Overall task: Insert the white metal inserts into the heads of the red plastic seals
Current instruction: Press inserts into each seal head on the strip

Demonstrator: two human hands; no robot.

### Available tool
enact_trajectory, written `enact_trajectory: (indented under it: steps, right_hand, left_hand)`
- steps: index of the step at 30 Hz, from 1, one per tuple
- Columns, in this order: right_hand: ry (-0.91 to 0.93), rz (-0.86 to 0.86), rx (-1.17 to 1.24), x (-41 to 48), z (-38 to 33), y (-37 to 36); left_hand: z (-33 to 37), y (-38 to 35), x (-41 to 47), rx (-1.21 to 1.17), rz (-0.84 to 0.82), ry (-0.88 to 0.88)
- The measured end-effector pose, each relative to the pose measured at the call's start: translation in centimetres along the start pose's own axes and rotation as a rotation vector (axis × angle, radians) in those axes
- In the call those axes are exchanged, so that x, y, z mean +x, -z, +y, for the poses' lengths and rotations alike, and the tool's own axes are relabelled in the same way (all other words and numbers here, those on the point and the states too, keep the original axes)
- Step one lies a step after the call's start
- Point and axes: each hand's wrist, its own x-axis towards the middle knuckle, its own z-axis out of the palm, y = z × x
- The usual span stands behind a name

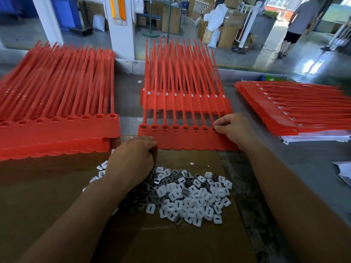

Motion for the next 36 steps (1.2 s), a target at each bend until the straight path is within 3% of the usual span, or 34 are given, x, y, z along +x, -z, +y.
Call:
enact_trajectory:
  steps: [7, 16, 23, 36]
  right_hand:
    - [0.152, 0.036, 0.058, -2.0, -0.7, 1.3]
    - [0.338, -0.310, 0.067, -6.5, -2.9, 2.1]
    - [0.393, -0.593, -0.125, -8.3, -4.5, 1.2]
    - [0.449, -0.658, -0.452, -8.7, -5.1, 0.5]
  left_hand:
    - [-0.1, -0.1, 0.0, -0.004, 0.005, 0.010]
    - [-0.1, -0.3, 0.0, 0.007, 0.009, 0.002]
    - [-0.2, -0.3, 0.0, 0.012, 0.012, -0.006]
    - [-0.2, -0.3, 0.0, 0.016, 0.010, -0.009]
